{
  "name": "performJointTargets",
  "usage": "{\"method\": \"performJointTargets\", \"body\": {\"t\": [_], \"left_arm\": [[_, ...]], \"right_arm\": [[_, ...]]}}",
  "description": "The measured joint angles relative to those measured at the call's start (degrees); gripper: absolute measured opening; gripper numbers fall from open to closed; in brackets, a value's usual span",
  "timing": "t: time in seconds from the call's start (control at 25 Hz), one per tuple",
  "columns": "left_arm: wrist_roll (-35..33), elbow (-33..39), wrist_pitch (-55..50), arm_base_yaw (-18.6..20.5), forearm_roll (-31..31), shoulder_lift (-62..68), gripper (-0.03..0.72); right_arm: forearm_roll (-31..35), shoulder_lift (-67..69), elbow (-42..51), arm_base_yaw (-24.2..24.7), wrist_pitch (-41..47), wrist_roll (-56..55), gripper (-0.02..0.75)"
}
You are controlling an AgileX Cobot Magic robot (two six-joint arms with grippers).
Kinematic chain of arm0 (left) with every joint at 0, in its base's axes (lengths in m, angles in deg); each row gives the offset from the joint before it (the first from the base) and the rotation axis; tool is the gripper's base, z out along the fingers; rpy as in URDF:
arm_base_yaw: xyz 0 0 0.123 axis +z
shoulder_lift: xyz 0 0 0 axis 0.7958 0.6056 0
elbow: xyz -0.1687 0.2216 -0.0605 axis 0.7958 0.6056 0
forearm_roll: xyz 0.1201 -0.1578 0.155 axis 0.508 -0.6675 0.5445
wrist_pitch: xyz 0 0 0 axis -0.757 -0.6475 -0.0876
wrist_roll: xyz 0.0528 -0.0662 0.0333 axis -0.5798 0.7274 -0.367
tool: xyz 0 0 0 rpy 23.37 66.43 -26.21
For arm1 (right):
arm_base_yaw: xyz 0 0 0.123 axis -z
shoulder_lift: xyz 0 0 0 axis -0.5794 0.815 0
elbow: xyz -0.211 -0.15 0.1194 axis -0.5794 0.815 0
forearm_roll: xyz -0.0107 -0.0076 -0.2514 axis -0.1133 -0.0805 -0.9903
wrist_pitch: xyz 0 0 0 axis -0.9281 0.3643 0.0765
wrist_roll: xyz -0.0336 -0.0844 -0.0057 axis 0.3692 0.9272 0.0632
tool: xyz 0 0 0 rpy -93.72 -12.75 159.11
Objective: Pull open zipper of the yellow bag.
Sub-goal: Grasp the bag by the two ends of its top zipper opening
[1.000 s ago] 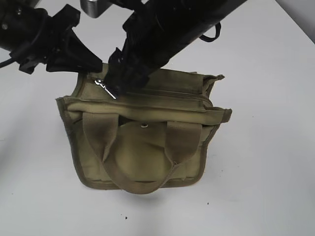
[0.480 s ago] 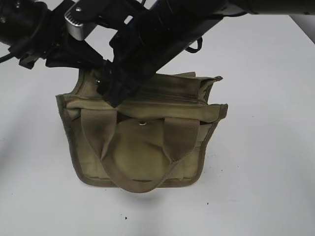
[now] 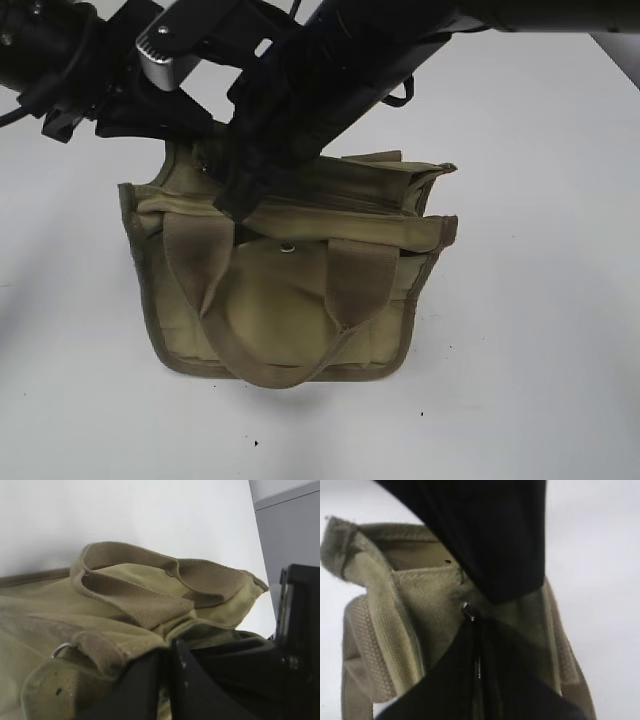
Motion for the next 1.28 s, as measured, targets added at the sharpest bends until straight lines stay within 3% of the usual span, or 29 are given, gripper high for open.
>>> {"method": "performJointTargets", "body": {"t": [0.28, 0.56, 1.0, 1.28], "left_arm": [[0.0, 0.0, -0.53, 0.0, 0.11, 0.0, 0.024], [0.0, 0.0, -1.21, 1.23, 0.06, 0.0, 0.023], [0.0, -0.23, -0.96, 2.01, 0.06, -0.05, 0.023], [0.0, -0.27, -0.85, 2.05, 0.25, -0.05, 0.023]], "right_arm": [[-0.61, -0.05, -0.5, 0.24, 3.84, -0.24, 0.002], [-2.44, -2.69, -0.45, 3.25, 13.63, -6.73, 0.002], [-4.29, -7.28, -0.17, 16.1, 32.55, -16.75, 0.002], [-3.87, -7.39, 0.04, 20.1, 35.96, -18.65, 0.002]]}}
